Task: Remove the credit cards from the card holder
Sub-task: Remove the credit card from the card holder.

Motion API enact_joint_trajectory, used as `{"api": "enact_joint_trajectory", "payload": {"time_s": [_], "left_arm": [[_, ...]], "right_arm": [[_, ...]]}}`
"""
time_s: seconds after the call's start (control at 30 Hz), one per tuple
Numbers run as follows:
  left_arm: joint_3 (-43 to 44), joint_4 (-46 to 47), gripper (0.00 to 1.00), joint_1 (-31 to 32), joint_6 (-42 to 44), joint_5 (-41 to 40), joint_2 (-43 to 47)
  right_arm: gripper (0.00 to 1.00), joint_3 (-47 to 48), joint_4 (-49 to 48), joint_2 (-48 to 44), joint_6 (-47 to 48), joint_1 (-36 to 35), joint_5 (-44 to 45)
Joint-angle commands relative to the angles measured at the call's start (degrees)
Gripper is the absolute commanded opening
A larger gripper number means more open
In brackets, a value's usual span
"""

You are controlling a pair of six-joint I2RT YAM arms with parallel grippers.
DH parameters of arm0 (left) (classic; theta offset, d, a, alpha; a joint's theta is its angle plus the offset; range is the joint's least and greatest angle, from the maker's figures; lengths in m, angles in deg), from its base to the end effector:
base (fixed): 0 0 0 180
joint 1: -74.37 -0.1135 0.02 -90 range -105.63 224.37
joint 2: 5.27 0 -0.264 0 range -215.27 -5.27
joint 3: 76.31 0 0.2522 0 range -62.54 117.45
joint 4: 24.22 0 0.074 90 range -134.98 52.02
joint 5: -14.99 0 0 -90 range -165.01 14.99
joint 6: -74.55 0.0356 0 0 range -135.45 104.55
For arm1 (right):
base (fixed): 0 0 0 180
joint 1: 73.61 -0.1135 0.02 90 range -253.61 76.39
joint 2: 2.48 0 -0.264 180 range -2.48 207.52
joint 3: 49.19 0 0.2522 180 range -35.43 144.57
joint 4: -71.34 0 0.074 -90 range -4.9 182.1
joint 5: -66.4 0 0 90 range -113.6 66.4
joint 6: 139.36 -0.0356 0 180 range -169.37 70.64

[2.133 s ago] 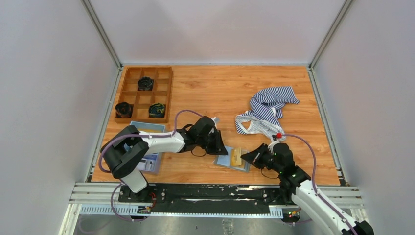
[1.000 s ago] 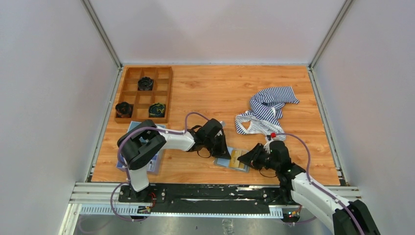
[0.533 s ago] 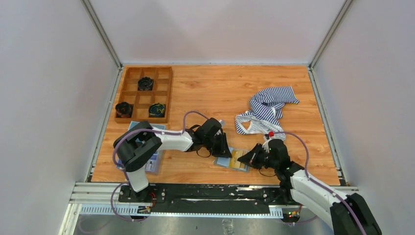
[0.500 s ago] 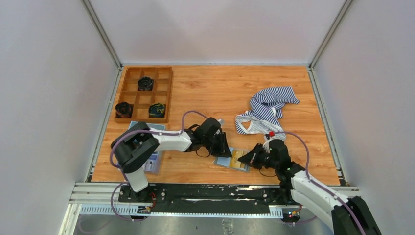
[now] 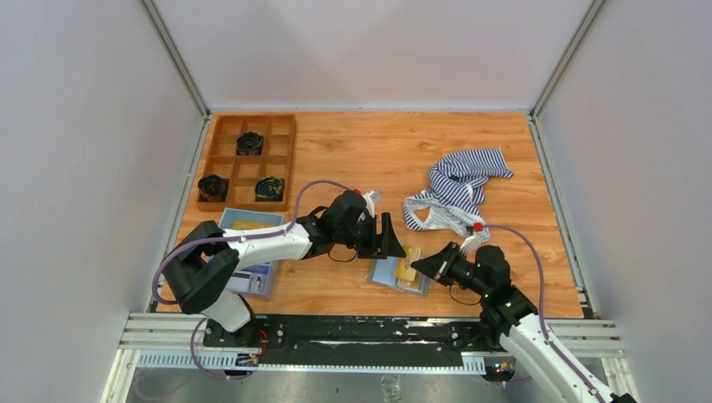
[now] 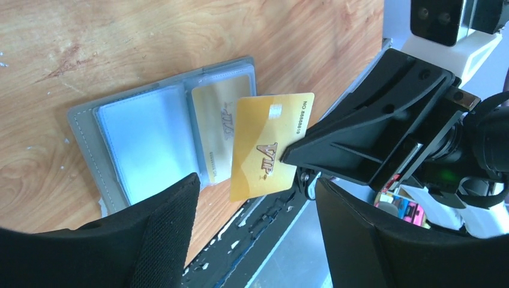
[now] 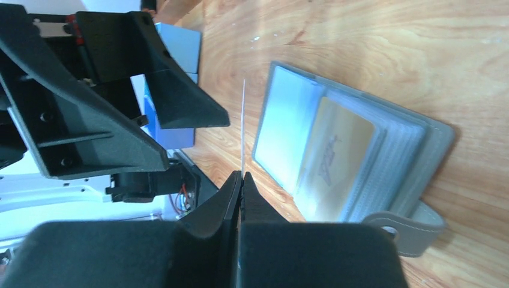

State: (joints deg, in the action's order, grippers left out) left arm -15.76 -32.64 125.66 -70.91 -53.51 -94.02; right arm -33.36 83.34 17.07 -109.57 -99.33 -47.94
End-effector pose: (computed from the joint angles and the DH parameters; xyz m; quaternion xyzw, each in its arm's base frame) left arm 0.1915 -0.2598 0.1944 0.0518 0.8802 -0.4536 0.1295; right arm 0.1066 0.0676 0.1566 0.1095 0.7820 0.5252 0.3174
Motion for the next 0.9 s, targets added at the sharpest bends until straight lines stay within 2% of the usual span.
{"api": "enact_joint_trajectory", "payload": {"time_s": [0.0, 0.2, 0.37, 0.53, 0.8, 0.87], "left_arm": [[-1.1, -0.3, 0.76, -0.8, 1.3, 2.6, 1.8], [-1.2, 1.6, 0.77, -1.2, 0.9, 6.1, 1.0], [-1.8, 3.6, 0.69, -1.8, -0.6, 7.7, 1.2], [-1.9, 6.6, 0.5, -2.0, -2.5, 9.9, 0.8], [-2.2, 8.2, 0.03, -2.4, -5.1, 10.2, 1.2], [-2.6, 8.2, 0.0, -2.6, -5.6, 9.8, 1.7]], "right_arm": [[0.0, 0.3, -4.7, -0.3, -1.6, 0.5, -3.5], [0.0, -3.4, -18.6, 3.9, -6.6, 0.6, -7.7], [0.0, -4.2, -24.8, 7.3, -7.9, 0.5, -9.4], [0.0, -4.6, -28.6, 10.0, -8.7, 0.4, -9.7], [0.0, -4.3, -29.9, 13.9, -7.8, 0.4, -10.1], [0.0, -4.0, -29.0, 14.0, -7.5, 0.4, -10.1]]}}
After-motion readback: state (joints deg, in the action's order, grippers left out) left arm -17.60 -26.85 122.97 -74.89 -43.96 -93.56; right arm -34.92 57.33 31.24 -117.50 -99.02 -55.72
